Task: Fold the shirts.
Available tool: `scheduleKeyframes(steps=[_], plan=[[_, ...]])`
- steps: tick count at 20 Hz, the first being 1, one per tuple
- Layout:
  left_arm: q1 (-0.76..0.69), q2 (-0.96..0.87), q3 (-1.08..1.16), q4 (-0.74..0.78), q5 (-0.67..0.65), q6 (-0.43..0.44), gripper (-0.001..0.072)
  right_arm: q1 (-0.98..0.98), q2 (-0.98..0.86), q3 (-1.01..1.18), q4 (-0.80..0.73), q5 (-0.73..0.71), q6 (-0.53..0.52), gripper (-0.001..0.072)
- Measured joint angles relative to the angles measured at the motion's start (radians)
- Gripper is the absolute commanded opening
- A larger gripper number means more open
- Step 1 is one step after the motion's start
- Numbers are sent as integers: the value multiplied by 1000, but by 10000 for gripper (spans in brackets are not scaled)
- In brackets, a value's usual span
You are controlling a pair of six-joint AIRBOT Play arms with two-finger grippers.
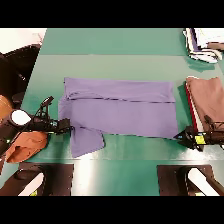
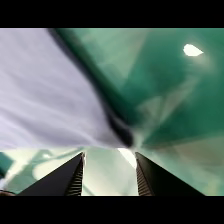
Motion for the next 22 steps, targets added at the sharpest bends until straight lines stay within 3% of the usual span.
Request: scheduleKeyframes(steps=[1,3,5,10,16,20,22], plan=[[0,0,1,0,0,1,23,3,2,-4,21,-28,-2,363],[0,0,1,0,0,1,22,27,3,0,38,-84,-5,240],[0,0,1,0,0,2,21,72,4,16,34,-135,-8,15],[0,8,19,41,-64,8,19,195,5,106,24,-137,-9,17],[0,204,39,132,-251,-19,20,275,88,256,-151,105,-10,16],[0,334,67,97,-476,-58,20,264,237,287,-271,285,-2,15],[0,359,108,90,-509,-71,20,260,288,294,-293,319,10,14]])
